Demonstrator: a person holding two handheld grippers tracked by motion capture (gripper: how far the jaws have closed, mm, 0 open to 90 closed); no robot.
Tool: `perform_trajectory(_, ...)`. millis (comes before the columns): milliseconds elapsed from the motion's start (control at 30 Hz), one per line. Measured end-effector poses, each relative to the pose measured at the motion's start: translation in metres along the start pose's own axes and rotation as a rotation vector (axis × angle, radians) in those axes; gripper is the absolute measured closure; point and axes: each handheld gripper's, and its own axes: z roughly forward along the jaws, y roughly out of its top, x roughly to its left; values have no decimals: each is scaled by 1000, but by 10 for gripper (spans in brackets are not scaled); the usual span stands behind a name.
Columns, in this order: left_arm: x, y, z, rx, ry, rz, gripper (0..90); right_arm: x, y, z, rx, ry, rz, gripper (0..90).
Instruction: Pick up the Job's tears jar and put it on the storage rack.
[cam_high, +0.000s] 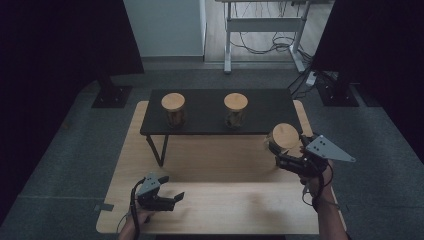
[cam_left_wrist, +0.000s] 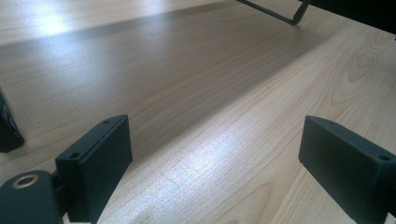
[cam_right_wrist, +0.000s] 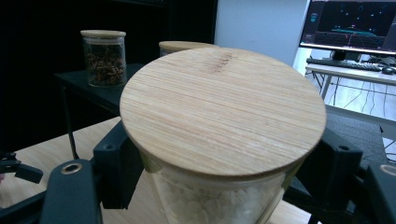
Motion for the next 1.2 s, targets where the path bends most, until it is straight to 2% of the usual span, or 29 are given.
perform_trajectory(667,1,0,0,-3,1,-4,89,-13,12,11,-8,-11,2,246)
perform_trajectory(1200,1,-1,-1,-2,1,-6,89,-23,17,21,8,-23,10,246)
